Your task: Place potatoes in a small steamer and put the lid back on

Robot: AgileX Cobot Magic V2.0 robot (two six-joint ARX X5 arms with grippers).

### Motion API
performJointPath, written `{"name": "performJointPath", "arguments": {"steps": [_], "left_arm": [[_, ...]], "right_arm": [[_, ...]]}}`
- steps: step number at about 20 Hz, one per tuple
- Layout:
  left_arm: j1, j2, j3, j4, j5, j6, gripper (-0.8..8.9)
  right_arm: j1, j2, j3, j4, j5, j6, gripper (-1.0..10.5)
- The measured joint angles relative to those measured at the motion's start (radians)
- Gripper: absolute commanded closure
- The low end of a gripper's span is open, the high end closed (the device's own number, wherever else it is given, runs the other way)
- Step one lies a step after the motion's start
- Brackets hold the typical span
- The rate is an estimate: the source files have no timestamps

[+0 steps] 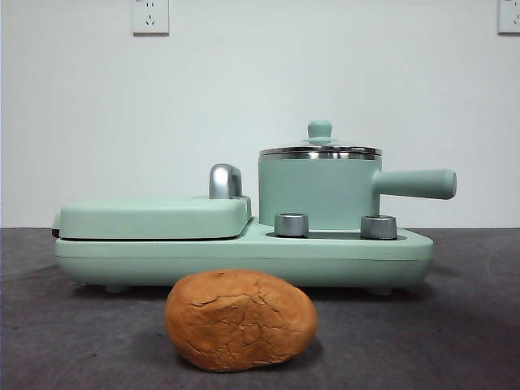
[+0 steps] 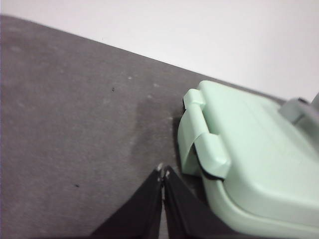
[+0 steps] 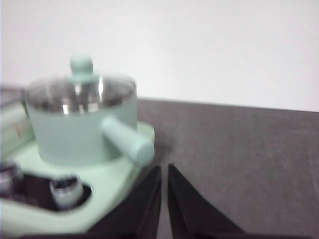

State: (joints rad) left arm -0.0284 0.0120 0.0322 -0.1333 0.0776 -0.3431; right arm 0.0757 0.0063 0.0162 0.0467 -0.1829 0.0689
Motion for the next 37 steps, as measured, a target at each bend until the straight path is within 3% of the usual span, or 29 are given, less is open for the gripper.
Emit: {"name": "performJointPath", "arguments": {"steps": [6,10,14,19,23,29,33,37], "left_arm": [[0.000,0.000,0.000,0.100,0.000,-0.224,8.08],[0.000,0.000,0.000,0.235,0.000,-0.333,8.07],[0.000,0.000,0.004,0.357,0.000,-0.380,8.04],[0.000,0.006,0.110,0.214,0.000,-0.404,8.04],[0.000,0.050,0.277,0.050,0.019,-0.381,8.04],[0.000,0.216,0.475,-0.173,0.155,-0.221,8.04],[0.000,0.370,0.604,-0.288,0.263,-0.095,8.04],[-0.008,0.512,0.698,-0.394,0.341,0.053,8.04]], "right_arm": [[0.000,0.000,0.000,0.067,0.003,0.196,9.3],[0.000,0.000,0.000,0.143,0.058,0.332,9.3],[0.000,0.000,0.017,0.135,0.081,0.433,9.3],[0.000,0.040,0.138,0.025,0.061,0.496,9.3],[0.000,0.120,0.246,-0.024,-0.021,0.504,9.3],[0.000,0.305,0.404,-0.097,-0.182,0.465,9.3],[0.001,0.449,0.519,-0.215,-0.291,0.359,9.3],[0.026,0.556,0.625,-0.366,-0.311,0.195,9.3]]}}
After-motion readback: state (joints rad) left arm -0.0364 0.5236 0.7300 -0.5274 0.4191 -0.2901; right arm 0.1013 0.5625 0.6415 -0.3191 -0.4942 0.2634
